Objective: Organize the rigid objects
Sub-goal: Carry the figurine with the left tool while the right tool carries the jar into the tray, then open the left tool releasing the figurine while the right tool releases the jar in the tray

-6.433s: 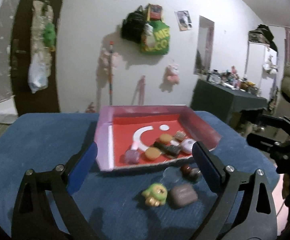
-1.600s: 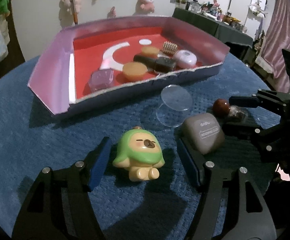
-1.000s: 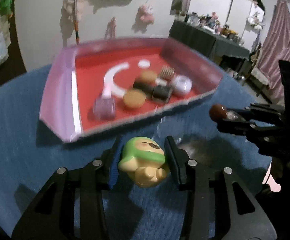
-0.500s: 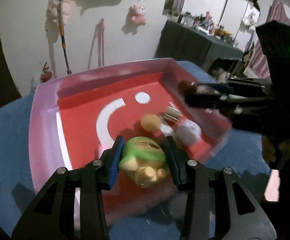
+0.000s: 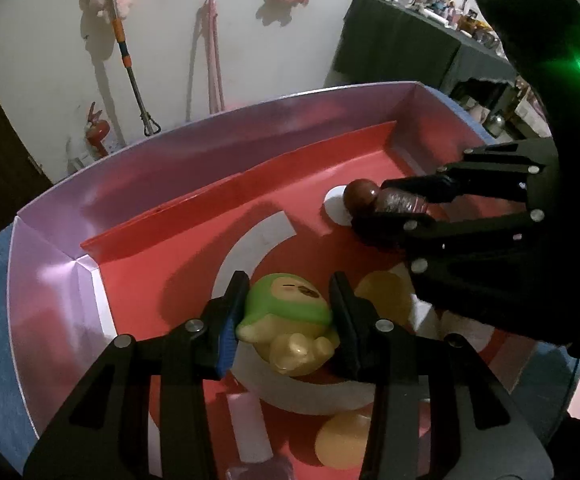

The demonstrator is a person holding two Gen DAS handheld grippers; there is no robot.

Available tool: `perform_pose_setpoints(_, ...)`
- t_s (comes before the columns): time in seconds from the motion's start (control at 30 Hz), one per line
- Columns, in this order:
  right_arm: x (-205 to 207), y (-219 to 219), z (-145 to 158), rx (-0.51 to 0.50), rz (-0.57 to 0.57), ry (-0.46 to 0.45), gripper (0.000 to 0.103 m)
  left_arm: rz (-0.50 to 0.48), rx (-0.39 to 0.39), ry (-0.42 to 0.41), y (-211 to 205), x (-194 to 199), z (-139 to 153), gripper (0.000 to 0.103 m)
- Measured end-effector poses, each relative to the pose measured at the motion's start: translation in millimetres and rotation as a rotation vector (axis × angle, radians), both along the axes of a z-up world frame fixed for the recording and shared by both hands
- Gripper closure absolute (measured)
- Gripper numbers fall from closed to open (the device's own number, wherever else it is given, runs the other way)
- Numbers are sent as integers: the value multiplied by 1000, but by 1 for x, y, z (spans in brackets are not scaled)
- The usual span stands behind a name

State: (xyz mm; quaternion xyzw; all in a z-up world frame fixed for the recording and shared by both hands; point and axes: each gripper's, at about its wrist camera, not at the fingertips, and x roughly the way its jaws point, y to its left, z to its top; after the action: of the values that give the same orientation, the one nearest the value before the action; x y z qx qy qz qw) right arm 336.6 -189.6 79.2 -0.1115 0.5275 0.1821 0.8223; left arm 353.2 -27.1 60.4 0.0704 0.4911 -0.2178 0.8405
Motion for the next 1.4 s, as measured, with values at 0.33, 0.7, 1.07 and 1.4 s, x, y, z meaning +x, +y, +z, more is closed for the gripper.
perform_pose_setpoints(0.33,10,-5,-8,-10,-34,35,70,13,-2,27,-1,2,-11,63)
perform_pose_setpoints(0.7,13,4,-9,-39,-27,28,69,28,-18,44,2,2,-12,62)
perform_pose_setpoints(1.07,6,7,-9,-46,-23,27,60,32,-38,36,6,-2,-7,50)
perform_pose_setpoints(1.4,5,2,-3,-26,-36,17,43,30,-32,-2,4,-12,2,38)
